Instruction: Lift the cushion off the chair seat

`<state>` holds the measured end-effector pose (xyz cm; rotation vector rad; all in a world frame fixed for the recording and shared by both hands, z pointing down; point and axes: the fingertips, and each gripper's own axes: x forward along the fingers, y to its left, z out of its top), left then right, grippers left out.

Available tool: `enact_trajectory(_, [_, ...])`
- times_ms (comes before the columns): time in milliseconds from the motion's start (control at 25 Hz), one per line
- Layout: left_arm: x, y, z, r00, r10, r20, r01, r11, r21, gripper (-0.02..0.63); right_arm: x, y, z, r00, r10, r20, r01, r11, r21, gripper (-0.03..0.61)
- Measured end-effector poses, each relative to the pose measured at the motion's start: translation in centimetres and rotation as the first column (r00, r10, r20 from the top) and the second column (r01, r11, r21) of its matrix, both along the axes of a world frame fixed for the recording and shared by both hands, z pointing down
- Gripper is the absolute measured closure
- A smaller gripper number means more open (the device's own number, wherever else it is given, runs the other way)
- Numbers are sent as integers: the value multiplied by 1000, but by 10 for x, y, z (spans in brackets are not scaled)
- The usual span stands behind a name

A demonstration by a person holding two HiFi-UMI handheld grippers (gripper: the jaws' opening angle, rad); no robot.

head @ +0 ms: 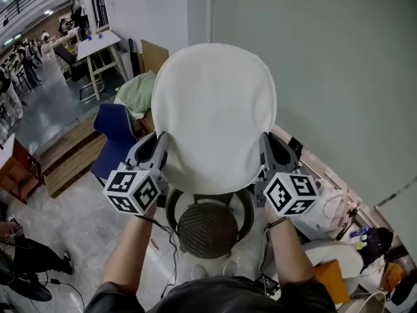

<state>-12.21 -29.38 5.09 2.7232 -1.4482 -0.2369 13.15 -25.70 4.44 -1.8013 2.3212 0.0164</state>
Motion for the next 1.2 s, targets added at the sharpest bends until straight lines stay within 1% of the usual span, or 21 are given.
enact_trajectory(200, [0,1,-19,1000,-6,-4,6,999,35,561,0,0,-18,1000,-6,0,6,999,33,546])
enact_trajectory(440, [6,0,-26,1000,-8,-14,9,999,53,561,7,-2,-28,1000,-6,-5,6,998,61,547])
enact_trajectory(800, [17,-9,-26,1000,-6,-19,7,999,52,561,17,-11,-27,1000,-7,-3,7,998,68,548])
enact_trajectory(1200, [25,-5,-31,1000,-10,-21,11,998,61,561,26,-9,-32,1000,-10,-1,10,997,77,549])
